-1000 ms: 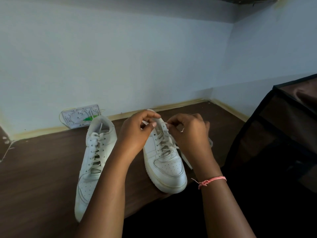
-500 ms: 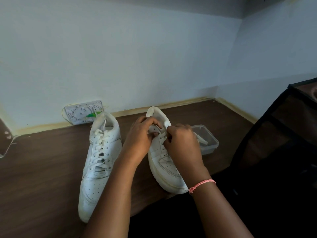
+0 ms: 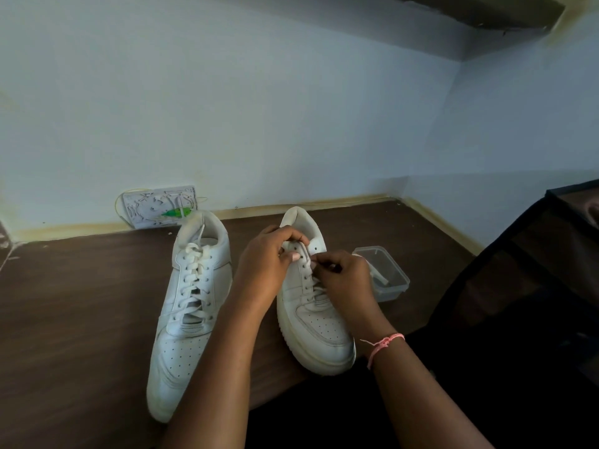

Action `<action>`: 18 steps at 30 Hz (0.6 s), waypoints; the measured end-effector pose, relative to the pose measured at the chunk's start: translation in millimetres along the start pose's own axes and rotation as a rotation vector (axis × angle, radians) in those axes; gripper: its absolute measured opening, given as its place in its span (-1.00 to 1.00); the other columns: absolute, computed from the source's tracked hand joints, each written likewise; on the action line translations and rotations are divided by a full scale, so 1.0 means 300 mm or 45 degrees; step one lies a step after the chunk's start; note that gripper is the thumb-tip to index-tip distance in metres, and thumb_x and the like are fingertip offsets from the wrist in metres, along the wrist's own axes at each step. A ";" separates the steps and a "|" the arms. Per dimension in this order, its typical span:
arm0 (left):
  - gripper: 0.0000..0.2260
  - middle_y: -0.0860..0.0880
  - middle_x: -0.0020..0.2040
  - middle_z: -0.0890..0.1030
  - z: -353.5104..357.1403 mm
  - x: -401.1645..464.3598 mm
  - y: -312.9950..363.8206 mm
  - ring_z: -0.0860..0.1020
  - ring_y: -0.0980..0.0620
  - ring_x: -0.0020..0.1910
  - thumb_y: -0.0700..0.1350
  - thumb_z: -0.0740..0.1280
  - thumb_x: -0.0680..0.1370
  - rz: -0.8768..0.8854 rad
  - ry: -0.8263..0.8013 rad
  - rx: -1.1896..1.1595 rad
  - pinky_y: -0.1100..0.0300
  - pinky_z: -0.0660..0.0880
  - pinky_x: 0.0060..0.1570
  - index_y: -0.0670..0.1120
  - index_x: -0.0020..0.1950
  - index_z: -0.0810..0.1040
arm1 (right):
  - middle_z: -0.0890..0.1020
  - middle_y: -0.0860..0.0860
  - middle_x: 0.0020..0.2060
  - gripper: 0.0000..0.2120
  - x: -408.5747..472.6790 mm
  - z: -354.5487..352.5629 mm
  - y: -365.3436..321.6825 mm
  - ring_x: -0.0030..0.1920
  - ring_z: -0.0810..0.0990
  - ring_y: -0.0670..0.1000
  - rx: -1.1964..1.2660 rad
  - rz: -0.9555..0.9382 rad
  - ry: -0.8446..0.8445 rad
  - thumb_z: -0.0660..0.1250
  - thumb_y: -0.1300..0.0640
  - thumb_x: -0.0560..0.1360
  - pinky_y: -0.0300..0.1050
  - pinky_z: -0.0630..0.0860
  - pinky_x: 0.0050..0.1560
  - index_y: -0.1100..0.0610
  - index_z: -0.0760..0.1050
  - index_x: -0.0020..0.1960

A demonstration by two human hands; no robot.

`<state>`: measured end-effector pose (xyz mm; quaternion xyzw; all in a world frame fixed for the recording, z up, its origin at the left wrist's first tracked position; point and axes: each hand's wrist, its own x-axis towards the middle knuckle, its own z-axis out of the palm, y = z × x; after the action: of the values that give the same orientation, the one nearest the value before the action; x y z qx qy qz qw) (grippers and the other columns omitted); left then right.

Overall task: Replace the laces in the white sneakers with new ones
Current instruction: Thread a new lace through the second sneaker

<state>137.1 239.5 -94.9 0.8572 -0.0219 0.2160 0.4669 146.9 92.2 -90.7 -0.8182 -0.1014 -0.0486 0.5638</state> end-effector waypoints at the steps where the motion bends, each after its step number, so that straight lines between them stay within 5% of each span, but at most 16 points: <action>1: -0.74 0.19 0.02 0.53 0.004 -0.001 -0.003 0.58 0.14 -0.07 -0.23 0.43 0.50 -0.008 -0.004 -0.034 0.03 0.60 -0.04 0.14 0.01 0.61 | 0.63 0.03 -0.10 -0.88 -0.001 0.002 0.006 -0.21 0.64 -0.13 0.019 -0.030 0.012 0.39 0.32 0.50 -0.35 0.54 -0.23 0.14 0.64 -0.04; 5: -0.69 0.15 0.09 0.52 0.002 0.000 -0.010 0.60 0.09 -0.02 -0.29 0.42 0.49 -0.058 -0.031 -0.146 0.06 0.63 -0.06 0.13 0.03 0.64 | 0.64 0.03 -0.12 -0.87 0.010 0.011 0.024 -0.18 0.63 -0.11 0.126 -0.004 0.027 0.42 0.35 0.47 -0.28 0.57 -0.21 0.14 0.64 -0.13; 8: -0.66 0.15 0.13 0.50 -0.009 -0.002 -0.005 0.55 0.18 0.00 -0.29 0.46 0.46 -0.074 -0.072 -0.119 0.38 0.53 -0.11 0.15 0.05 0.62 | 0.68 0.12 -0.21 -0.93 0.019 0.009 0.007 -0.24 0.65 0.02 0.447 0.226 -0.009 0.40 0.33 0.48 -0.14 0.61 -0.24 0.23 0.66 -0.09; 13: -0.64 0.17 0.10 0.51 0.000 -0.004 -0.002 0.52 0.22 -0.02 -0.27 0.49 0.43 -0.060 -0.037 -0.080 0.56 0.40 -0.18 0.15 0.07 0.63 | 0.68 -0.15 -0.18 -0.79 0.048 0.039 0.032 -0.06 0.65 -0.03 -0.106 0.119 0.111 0.46 0.20 0.45 0.11 0.57 0.09 -0.12 0.65 -0.18; 16: -0.61 0.18 0.10 0.51 0.003 -0.008 -0.007 0.53 0.19 0.01 -0.30 0.50 0.41 -0.059 -0.032 -0.145 0.55 0.42 -0.12 0.11 0.12 0.65 | 0.54 -0.28 -0.13 -0.79 0.038 0.037 0.028 0.11 0.35 -0.09 -0.520 -0.088 0.188 0.42 0.21 0.48 0.05 0.27 0.22 -0.11 0.66 -0.06; 18: -0.60 0.20 0.10 0.51 0.004 -0.008 -0.006 0.52 0.20 0.02 -0.30 0.49 0.42 -0.050 -0.043 -0.141 0.54 0.42 -0.07 0.09 0.17 0.64 | 0.51 -0.28 -0.14 -0.80 0.043 0.033 0.028 0.12 0.28 -0.08 -0.534 -0.130 0.172 0.40 0.22 0.49 0.02 0.22 0.18 -0.07 0.66 -0.04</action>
<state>135.7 239.2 -98.0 0.8339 -0.0249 0.1906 0.5174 161.1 99.9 -99.4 -0.9061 -0.0924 -0.1520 0.3837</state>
